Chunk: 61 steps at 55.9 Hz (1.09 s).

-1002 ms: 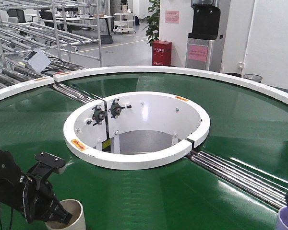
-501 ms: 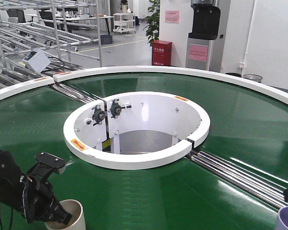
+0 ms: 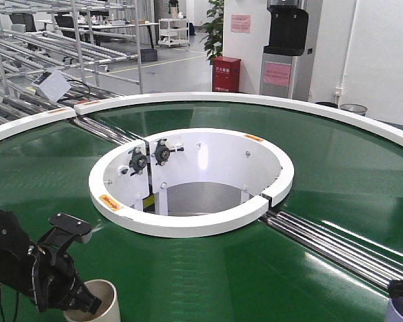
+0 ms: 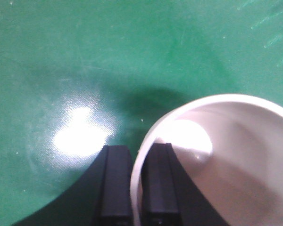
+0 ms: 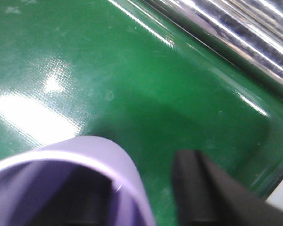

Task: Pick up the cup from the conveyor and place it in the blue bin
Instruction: 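Lower the right gripper onto the rim of the lavender cup, then close both grippers and lift both cups off the belt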

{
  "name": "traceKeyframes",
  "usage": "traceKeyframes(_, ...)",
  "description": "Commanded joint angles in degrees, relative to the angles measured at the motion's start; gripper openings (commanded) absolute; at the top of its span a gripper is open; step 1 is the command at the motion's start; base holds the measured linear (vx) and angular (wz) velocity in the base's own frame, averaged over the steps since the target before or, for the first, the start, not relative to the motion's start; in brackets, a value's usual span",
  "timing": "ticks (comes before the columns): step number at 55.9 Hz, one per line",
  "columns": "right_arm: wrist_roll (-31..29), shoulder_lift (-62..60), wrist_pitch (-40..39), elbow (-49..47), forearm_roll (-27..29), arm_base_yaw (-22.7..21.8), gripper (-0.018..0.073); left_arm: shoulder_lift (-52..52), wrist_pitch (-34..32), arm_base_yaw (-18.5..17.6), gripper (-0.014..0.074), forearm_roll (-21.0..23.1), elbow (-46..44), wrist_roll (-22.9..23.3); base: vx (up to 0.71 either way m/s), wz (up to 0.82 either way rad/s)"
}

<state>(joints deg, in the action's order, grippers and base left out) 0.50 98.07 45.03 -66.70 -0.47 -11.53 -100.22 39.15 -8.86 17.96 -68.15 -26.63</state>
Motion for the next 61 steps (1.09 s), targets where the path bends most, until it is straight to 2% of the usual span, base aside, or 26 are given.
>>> traceKeyframes(1,-0.84,-2.48,-1.46,-1.85,-0.19,-0.26,0.0199,2.67,-2.28,-0.34,-0.0008,0.71,-1.53,-0.03,0.0,0.0)
traceKeyframes(16,-0.5,-3.16,-1.24,-1.9,0.47,-0.26,-0.0013,2.67,-2.87,-0.34,-0.0008,0.71,-1.53,-0.03,0.0,0.0)
traceKeyframes(26,-6.48,-6.71,-1.2,-1.95,6.15,1.39,-0.0012,3.99,-4.1,-0.34,-0.0007,0.87,-1.53,0.16,0.0,0.0)
traceKeyframes(31,-7.47,-9.71,-3.41,-1.95,8.48,3.79,-0.0012,6.24,-6.07,-0.34,-0.0007,1.2,-1.53,0.16,0.0,0.0)
traceKeyframes(39,-8.39,-15.12,-8.29,-2.0,11.9,10.32,-0.0011,12.5,-10.03,-0.34,-0.0007,1.2,-1.53,0.16,0.0,0.0)
traceKeyframes(49,-8.91,-21.41,-14.28,-2.08,11.61,19.85,-0.0011,21.5,-12.04,-0.34,-0.0007,1.07,-1.53,0.16,0.0,0.0)
traceKeyframes(54,-7.15,-24.89,-13.2,-3.63,11.86,23.55,-0.0011,26.34,-11.92,-0.34,-0.0007,1.07,-1.53,0.32,0.0,0.0)
traceKeyframes(61,-6.15,-30.48,-11.47,-5.76,11.77,25.05,-0.0011,33.74,-11.3,-0.34,-0.0006,0.66,-1.48,3.31,0.0,0.0)
